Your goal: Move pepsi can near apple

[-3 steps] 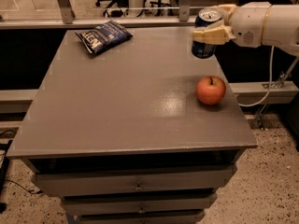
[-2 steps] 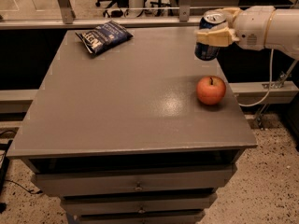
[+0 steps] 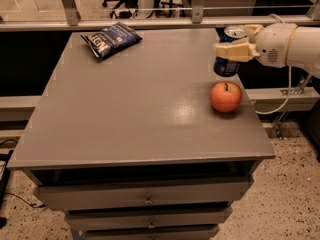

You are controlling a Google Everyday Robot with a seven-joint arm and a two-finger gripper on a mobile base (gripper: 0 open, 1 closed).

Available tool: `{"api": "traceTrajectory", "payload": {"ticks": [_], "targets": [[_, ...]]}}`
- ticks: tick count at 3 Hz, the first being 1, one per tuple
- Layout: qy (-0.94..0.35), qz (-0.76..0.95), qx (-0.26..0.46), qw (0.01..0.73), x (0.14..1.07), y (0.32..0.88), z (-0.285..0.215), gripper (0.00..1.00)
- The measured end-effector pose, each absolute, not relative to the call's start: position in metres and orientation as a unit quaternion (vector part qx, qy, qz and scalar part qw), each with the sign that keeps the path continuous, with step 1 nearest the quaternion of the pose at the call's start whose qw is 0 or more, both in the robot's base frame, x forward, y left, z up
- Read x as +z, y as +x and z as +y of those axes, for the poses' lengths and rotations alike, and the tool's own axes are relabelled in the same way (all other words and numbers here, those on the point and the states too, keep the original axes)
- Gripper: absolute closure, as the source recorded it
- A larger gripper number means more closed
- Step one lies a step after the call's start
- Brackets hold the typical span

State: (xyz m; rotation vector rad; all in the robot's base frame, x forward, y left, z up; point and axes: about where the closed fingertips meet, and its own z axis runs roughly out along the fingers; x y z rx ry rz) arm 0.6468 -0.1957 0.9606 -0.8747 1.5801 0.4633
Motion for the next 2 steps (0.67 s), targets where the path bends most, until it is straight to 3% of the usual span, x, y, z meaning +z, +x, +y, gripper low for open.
{"api": "traceTrajectory", "payload": {"ticks": [2], "targets": [[-0.358,0.699,0.209,0.583,0.9455,0.6524,-0.2018,0.53]]}}
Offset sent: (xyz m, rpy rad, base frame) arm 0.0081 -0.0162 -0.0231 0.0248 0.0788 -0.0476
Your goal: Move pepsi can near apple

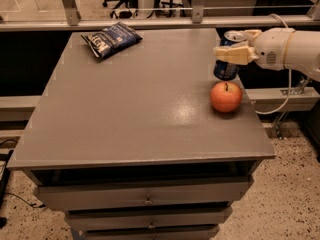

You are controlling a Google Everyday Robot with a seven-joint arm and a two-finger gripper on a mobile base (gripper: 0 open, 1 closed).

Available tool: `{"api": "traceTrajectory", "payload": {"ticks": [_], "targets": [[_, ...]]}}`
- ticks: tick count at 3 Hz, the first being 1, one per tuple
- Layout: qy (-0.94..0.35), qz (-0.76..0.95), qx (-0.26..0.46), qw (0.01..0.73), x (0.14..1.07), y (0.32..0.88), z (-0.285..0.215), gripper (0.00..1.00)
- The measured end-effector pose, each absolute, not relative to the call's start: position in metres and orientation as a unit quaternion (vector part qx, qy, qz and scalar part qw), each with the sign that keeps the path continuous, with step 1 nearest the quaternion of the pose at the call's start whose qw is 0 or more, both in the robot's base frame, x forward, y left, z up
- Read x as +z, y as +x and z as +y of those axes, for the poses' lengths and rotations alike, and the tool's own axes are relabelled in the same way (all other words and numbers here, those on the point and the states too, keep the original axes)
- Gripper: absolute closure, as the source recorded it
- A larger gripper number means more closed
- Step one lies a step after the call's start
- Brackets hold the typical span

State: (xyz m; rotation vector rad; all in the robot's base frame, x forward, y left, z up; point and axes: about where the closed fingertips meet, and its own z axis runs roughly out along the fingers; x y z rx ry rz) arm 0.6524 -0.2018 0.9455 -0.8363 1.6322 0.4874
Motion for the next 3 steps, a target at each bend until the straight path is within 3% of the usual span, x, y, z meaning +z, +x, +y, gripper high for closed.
{"api": "traceTrajectory", "payload": {"ticks": [2,3], "targets": [[-0.352,0.7,0.212,0.584,0.933,0.6549,-0.2026,0.01],[-0.352,0.7,0.212,0.584,0.932,0.6546,-0.2026,0.0]]}}
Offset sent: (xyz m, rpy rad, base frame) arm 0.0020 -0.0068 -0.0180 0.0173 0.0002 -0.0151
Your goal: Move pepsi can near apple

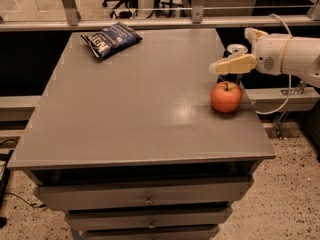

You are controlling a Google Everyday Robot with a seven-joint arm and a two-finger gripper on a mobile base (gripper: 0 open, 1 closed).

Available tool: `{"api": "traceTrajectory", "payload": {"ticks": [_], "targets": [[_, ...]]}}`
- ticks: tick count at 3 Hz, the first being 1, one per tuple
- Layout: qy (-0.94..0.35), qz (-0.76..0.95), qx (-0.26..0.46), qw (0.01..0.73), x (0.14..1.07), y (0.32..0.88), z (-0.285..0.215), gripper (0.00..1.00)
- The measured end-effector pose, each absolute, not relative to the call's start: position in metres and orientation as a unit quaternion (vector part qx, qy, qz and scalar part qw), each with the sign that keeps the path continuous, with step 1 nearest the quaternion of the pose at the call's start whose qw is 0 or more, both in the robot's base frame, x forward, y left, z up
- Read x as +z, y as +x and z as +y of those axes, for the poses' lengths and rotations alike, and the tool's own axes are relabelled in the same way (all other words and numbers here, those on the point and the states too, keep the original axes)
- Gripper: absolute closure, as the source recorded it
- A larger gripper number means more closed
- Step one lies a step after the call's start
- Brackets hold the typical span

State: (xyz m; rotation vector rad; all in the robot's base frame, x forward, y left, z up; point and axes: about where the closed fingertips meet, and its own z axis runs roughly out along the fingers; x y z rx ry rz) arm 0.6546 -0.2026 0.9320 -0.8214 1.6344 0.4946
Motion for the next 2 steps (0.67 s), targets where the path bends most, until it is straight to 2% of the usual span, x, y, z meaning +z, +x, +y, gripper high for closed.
{"api": "traceTrajectory", "payload": {"ticks": [2], "targets": [[-0.35,0.696,0.205,0.592,0.942,0.641,-0.206,0.0]]}}
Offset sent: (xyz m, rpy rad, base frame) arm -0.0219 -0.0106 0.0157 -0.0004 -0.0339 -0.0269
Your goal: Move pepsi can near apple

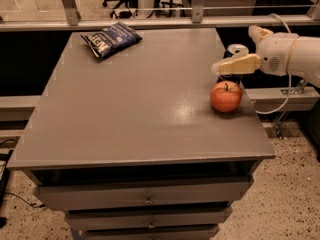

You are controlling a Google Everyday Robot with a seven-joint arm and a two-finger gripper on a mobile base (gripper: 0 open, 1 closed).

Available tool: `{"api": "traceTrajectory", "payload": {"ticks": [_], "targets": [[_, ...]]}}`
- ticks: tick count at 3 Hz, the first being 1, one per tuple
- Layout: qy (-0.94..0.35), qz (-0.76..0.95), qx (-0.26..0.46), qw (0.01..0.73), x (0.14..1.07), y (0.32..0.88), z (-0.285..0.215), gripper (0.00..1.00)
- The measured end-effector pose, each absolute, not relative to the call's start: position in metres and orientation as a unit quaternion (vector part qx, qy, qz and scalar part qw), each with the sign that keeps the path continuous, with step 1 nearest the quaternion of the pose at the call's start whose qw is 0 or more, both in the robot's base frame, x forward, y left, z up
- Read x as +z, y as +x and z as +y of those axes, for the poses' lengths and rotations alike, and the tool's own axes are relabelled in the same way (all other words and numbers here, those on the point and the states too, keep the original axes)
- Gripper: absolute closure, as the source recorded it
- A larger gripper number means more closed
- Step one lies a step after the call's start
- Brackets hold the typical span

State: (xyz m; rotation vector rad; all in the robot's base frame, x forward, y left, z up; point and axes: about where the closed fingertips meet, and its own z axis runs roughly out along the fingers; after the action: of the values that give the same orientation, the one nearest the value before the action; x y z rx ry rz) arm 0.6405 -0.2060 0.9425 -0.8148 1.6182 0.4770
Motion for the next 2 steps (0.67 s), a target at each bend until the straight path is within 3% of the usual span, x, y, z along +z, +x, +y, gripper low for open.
{"api": "traceTrajectory", "payload": {"ticks": [2], "targets": [[-0.363,0.675,0.191,0.613,0.993,0.584,-0.241,0.0]]}}
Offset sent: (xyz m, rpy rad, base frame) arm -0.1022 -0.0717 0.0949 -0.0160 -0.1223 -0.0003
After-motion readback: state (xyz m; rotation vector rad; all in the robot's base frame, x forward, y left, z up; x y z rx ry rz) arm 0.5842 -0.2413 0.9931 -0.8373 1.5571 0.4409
